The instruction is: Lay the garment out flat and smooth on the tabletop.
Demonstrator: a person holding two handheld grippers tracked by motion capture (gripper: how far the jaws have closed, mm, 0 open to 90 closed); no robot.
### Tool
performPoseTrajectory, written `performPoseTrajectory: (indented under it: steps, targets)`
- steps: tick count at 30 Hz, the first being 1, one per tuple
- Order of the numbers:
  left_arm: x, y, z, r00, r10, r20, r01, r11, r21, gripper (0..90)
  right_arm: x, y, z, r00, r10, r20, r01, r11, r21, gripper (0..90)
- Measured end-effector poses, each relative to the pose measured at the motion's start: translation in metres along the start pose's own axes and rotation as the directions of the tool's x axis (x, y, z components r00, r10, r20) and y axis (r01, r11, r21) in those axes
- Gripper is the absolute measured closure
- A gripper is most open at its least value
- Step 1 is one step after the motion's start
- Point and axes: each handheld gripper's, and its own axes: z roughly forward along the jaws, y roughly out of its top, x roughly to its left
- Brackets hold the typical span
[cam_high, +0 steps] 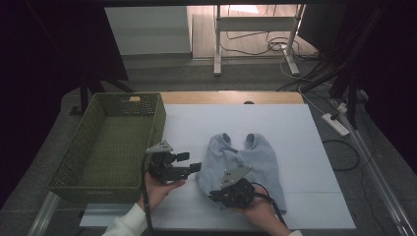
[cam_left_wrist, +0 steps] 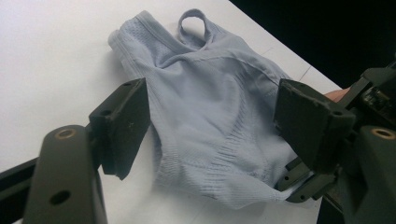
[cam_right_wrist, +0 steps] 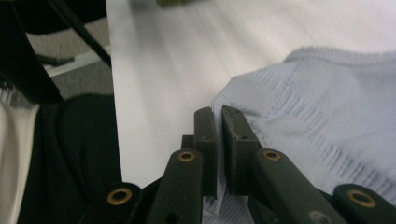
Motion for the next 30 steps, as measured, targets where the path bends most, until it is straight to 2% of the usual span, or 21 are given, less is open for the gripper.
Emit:
performPoseTrajectory:
  steps: [7,12,21,23,25,27,30]
  targets:
    - [0.002,0.001,-0.004,1.0000,-0.008,-0.001,0.008,0.9999,-0.015,27.0,0.001,0.013,0.001,0.9998,-0.017,0.001,0.017,0.998,-0.061,85.2]
    - [0.001,0.003,-0.007,1.0000,-0.006,0.000,0.006,0.9996,-0.026,27.1,0.005,0.023,0.001,0.9992,-0.020,-0.033,0.016,0.992,-0.128,85.3]
    - [0.001,0.003,-0.008,1.0000,-0.005,-0.001,0.005,0.9996,-0.029,27.0,0.015,0.024,0.014,0.9934,-0.058,-0.099,0.044,0.989,-0.139,85.1]
    - [0.001,0.003,-0.007,1.0000,-0.006,0.000,0.006,0.9996,-0.027,27.0,0.017,0.022,0.019,0.9937,-0.069,-0.088,0.059,0.991,-0.121,84.5]
    - [0.001,0.002,-0.007,1.0000,-0.006,-0.001,0.006,0.9997,-0.025,27.0,0.016,0.016,0.025,0.9942,-0.056,-0.091,0.048,0.995,-0.087,83.5]
    - [0.001,0.002,-0.006,1.0000,-0.006,-0.001,0.006,0.9997,-0.024,27.0,0.015,0.012,0.029,0.9935,-0.041,-0.106,0.034,0.997,-0.073,74.0]
    - [0.001,0.002,-0.006,1.0000,-0.006,-0.002,0.006,0.9997,-0.023,27.0,0.017,0.014,0.025,0.9945,-0.042,-0.096,0.032,0.995,-0.099,59.3]
